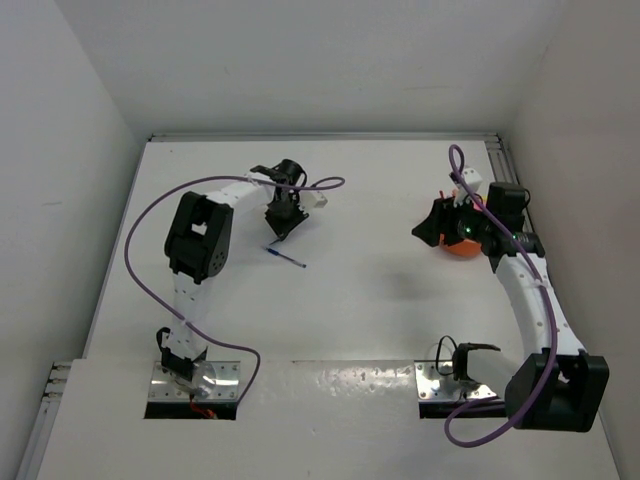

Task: Sort the stationery into containers
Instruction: Pick up the pen cap from the center of the board.

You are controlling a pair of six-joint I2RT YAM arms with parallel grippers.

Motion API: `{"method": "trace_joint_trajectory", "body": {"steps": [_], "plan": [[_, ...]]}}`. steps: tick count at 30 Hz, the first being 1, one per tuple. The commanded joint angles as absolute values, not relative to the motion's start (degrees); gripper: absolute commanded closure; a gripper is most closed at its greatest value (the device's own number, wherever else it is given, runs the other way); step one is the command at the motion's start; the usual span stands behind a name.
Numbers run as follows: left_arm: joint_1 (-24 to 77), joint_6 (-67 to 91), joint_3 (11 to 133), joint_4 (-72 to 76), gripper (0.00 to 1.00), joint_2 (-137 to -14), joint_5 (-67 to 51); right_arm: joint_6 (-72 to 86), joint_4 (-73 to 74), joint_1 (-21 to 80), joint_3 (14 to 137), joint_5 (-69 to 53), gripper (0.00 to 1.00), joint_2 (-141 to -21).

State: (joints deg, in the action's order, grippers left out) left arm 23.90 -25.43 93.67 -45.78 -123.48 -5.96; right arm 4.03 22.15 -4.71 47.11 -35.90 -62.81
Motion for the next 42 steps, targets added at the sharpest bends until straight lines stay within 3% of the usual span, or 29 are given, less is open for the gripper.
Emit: {"method": "trace_joint_trajectory", "body": {"steps": [1, 4, 10, 13, 17, 19, 21, 26, 33, 42], "plan": [[23.20, -26.10, 94.39, -48.95, 0.74, -126.56, -7.20, 2.73, 21.27, -4.22, 49.66, -35.68, 0.45, -62.93], [22.94, -26.46, 95.18, -49.22, 0.87, -126.21, -9.92, 2.37, 21.62, -3.34, 49.92, -35.95, 0.46, -63.02], [19.96, -23.30, 96.24, -46.15, 1.00, -118.75, -23.52, 3.60, 21.01, -0.53, 51.94, -36.12, 0.48, -63.72], [17.15, -15.42, 96.07, -41.50, 1.00, -110.69, -32.56, 7.71, 19.61, 2.45, 53.61, -37.17, 0.48, -64.25], [13.90, 3.28, 89.84, -25.80, 1.00, -99.08, -44.01, 16.83, 13.38, 4.21, 54.67, -40.60, 0.53, -64.16], [12.93, 18.35, 82.14, -8.24, 1.00, -91.81, -47.88, 21.86, 4.52, 5.53, 53.35, -41.13, 0.55, -63.02], [12.66, 26.86, 77.89, 7.43, 1.00, -88.08, -48.08, 28.54, -4.95, 6.94, 52.56, -41.13, 0.56, -62.40], [13.62, 42.87, 74.71, 16.68, 1.00, -84.29, -48.43, 35.76, -8.26, 13.79, 59.75, -39.99, 0.56, -67.49], [16.34, 48.43, 72.33, 17.85, 1.00, -81.83, -46.85, 39.82, -9.67, 20.47, 67.76, -40.52, 0.54, -74.00], [18.46, 49.92, 72.60, 16.17, 1.00, -81.21, -45.00, 29.10, 1.30, 27.33, 73.12, -33.23, 0.51, -78.31]]}}
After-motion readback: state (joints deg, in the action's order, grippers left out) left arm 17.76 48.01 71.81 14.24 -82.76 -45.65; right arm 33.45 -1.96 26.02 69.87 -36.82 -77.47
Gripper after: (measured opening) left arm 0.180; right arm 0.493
